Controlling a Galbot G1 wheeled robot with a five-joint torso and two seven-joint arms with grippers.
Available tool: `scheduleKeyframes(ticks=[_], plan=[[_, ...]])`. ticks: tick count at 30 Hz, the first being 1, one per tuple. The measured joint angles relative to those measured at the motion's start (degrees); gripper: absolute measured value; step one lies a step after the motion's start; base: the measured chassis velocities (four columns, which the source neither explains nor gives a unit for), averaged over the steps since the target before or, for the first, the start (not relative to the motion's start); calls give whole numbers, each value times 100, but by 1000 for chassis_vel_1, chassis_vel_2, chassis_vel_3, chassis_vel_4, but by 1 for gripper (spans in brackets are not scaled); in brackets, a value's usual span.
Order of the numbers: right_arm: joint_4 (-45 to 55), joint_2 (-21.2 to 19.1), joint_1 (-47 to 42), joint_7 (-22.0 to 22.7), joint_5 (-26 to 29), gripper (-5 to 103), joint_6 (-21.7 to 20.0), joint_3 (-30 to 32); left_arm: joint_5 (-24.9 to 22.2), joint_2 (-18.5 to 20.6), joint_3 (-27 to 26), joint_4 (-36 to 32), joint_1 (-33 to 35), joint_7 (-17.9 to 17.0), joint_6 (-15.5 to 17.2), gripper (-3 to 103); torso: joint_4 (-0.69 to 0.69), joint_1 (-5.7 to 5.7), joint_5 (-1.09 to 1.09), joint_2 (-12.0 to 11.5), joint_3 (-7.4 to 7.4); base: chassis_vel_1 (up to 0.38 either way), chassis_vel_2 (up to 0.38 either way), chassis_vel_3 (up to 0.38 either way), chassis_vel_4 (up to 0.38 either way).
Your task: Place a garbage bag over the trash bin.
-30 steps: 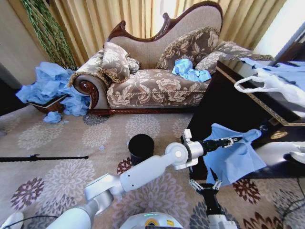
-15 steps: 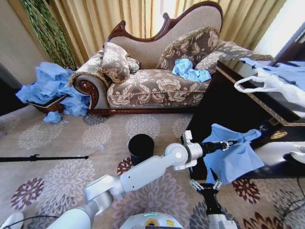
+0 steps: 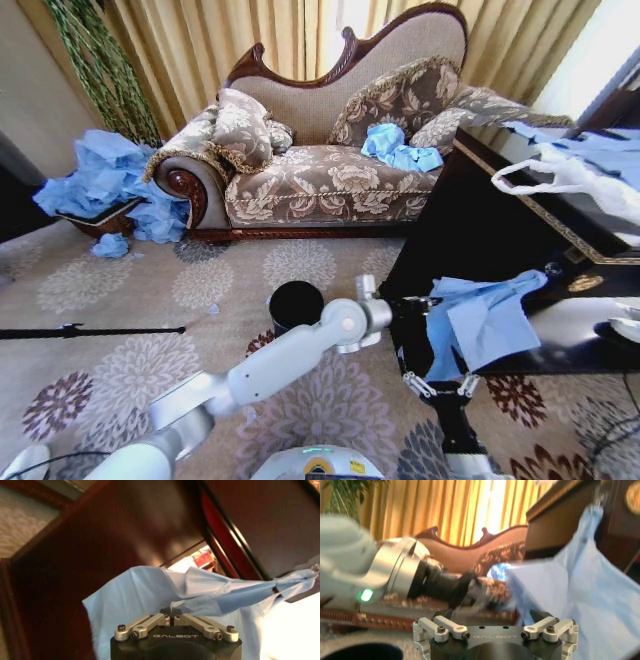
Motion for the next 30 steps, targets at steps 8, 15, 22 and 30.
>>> scheduleKeyframes(ticks=[8, 15, 22, 30], plan=[[428, -104, -216, 36, -18, 100, 42, -80, 86, 368, -288, -207, 550, -53, 23, 0, -1, 0, 0, 0, 0, 0, 0, 0, 0], [840, -293, -379, -15, -410, 100, 227, -114, 280, 636, -543, -317, 1029, -7, -8, 0, 0, 0, 1, 0, 0, 0, 0, 0, 0], [1020, -466, -348, 29, -127, 100, 22, -85, 241, 1088, -1411, -702, 1613, -21, -5, 0, 0, 0, 1, 0, 0, 0, 0, 0, 0], [1020, -489, -271, 77, -16, 100, -73, -74, 150, 1578, -2106, -1155, 2158, -30, 15, 0, -1, 0, 1, 0, 0, 0, 0, 0, 0]])
